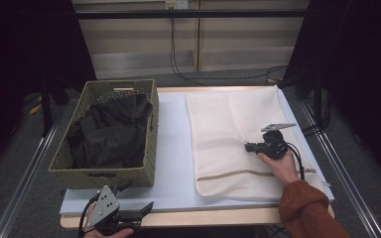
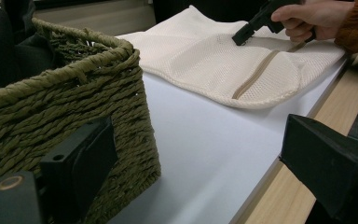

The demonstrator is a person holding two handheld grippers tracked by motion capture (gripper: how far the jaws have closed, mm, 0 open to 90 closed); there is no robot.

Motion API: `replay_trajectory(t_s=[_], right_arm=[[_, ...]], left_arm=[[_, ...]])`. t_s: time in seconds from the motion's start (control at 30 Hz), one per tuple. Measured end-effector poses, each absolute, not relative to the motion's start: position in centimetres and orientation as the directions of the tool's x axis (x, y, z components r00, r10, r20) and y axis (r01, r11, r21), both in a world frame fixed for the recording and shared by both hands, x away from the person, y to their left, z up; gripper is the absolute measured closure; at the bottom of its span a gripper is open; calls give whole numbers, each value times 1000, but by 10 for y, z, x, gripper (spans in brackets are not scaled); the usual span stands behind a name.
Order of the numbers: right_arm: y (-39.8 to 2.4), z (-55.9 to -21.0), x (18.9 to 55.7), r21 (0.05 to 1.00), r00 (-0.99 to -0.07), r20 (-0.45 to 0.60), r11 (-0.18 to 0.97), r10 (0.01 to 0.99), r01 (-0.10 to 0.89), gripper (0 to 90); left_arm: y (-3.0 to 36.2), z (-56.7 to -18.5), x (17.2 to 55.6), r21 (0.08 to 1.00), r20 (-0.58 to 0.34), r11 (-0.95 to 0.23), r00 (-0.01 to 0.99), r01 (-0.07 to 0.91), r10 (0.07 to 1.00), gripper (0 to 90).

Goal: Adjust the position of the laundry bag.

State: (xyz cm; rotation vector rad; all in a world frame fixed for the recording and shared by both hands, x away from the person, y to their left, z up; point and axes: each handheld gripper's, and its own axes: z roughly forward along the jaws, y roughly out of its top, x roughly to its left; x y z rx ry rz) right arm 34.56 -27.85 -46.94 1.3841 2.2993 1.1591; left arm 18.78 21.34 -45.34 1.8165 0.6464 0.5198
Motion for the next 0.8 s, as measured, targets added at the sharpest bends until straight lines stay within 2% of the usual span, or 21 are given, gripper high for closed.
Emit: replay_trajectory(t_s=[0.8], right_arm=[[-270, -463, 337, 730, -550, 207, 247, 809, 637, 882]], left_arm=[[213, -453, 188, 947, 42, -267, 757, 177, 652, 102]])
